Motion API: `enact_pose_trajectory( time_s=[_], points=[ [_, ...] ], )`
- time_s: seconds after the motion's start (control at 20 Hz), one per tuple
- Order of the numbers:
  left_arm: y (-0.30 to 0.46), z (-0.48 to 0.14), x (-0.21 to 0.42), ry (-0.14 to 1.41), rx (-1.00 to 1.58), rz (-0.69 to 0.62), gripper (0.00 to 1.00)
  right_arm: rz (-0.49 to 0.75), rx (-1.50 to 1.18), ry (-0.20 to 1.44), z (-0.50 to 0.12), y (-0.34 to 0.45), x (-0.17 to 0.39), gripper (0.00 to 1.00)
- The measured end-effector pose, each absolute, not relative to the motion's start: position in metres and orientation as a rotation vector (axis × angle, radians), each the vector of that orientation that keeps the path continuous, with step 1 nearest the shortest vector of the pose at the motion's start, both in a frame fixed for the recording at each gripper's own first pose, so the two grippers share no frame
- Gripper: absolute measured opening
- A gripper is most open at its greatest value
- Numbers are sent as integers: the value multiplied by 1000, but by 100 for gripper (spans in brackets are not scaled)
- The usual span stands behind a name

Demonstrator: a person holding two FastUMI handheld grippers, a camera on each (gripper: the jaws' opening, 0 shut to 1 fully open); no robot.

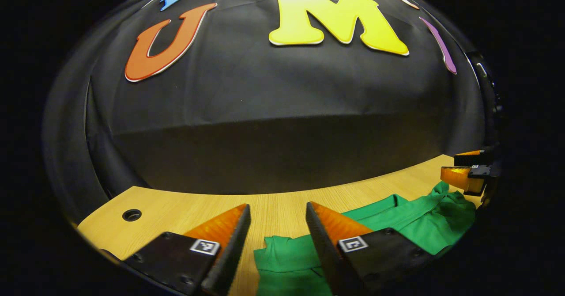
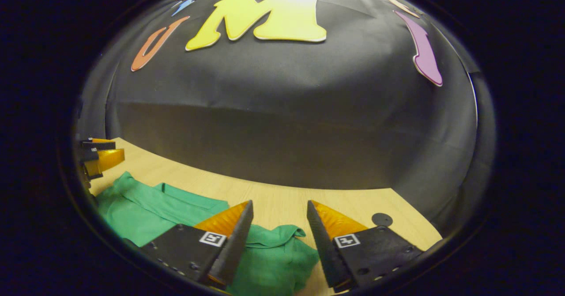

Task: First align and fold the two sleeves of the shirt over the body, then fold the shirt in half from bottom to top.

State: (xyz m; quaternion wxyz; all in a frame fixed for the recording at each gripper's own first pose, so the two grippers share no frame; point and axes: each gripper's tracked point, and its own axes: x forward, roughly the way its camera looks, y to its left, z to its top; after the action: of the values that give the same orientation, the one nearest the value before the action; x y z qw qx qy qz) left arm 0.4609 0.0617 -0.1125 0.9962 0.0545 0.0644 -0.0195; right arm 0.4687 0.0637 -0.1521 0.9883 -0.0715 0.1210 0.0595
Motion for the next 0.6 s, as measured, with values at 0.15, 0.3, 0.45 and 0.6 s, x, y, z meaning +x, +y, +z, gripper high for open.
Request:
enact_pose_trajectory(
  time_s=[0.15,0.3,0.45,0.6],
  points=[
    [75,-104,450,137,119,30,100,140,-152,241,-142,68,452,93],
    [75,-80,427,89,86,35,100,146,-136,233,-131,67,426,96],
    [65,-65,395,69,61,15,100,148,-124,207,-112,62,393,95],
    [55,-60,360,98,85,18,100,145,-114,180,-89,54,354,95]
  ],
)
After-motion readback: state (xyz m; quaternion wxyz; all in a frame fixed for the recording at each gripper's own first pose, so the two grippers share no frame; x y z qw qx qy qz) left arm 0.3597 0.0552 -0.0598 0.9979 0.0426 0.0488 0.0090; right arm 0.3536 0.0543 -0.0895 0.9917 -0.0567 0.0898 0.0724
